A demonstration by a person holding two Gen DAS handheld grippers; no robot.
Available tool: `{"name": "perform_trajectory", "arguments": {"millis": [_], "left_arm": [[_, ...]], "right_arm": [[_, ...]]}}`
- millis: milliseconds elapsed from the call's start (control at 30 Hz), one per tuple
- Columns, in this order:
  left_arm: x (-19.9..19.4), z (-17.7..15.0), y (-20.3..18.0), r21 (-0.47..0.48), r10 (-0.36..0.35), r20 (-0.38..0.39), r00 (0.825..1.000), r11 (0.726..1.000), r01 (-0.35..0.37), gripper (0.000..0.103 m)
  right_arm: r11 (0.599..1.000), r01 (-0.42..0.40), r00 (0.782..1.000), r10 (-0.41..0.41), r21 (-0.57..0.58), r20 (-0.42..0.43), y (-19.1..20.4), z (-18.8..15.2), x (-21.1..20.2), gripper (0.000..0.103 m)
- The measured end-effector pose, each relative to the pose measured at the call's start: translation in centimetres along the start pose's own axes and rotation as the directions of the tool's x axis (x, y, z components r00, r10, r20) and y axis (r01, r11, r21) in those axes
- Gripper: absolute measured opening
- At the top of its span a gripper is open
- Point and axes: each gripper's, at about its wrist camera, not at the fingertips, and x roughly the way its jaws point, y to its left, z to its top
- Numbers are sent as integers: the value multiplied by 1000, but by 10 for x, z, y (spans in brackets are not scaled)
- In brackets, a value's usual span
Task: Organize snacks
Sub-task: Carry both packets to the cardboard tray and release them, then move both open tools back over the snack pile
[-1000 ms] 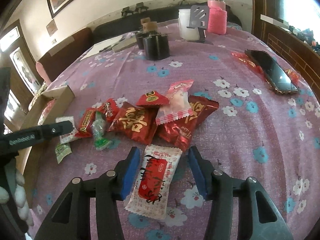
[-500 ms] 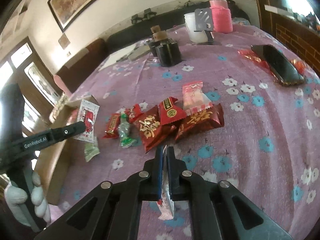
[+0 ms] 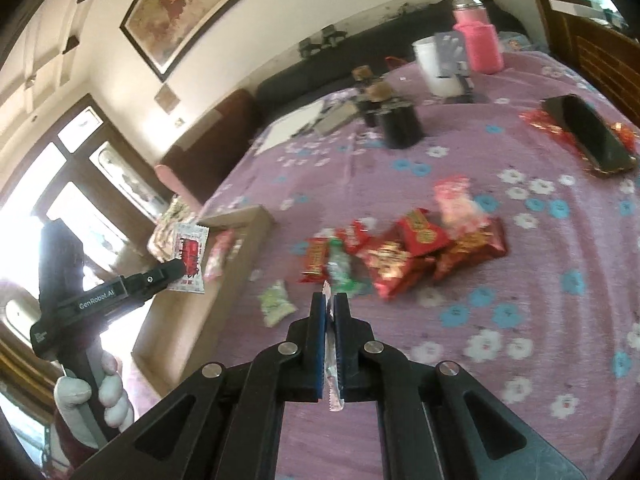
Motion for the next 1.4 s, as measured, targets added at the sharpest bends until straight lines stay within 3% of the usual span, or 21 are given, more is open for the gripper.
{"name": "perform_trajectory", "arguments": {"millis": [267,467,633,867,1000,1033,1067,1167,1300,1367,1400], "left_arm": [[-15,14,57,-44,104,27,994,994,-103,8],[-2,27,94,-81,143,0,990,987,-142,8],[15,35,119,-105,152,-35,988,982,-155,8],[27,45,147,-164,125,-45,991,978,-131,8],[27,47,155,-186,107,-38,994,976,-112,21],[25,47,156,-188,104,-33,994,976,-108,29],[24,48,157,-192,105,-29,994,975,-108,37],[15,47,161,-213,102,-8,995,972,-101,39],[-3,43,164,-243,112,21,993,965,-104,39],[-16,39,162,-254,124,43,991,961,-109,39],[-21,37,160,-256,127,51,991,960,-110,40]], "right_arm": [[993,-112,992,110,-25,-54,52,16,30,4],[983,-170,981,163,-62,-106,104,32,68,4],[981,-187,969,175,-54,-177,132,34,118,3],[986,-169,953,163,-2,-257,135,32,172,4],[989,-148,957,140,-12,-252,134,31,180,9],[990,-142,960,133,-18,-247,134,31,181,11],[991,-127,964,117,-27,-240,135,32,181,21],[995,-83,980,70,-64,-185,138,35,174,47],[991,-23,995,9,-132,-102,145,40,155,53],[986,16,997,-28,-166,-66,148,41,144,66],[981,43,998,-51,-187,-37,150,41,137,68]]}}
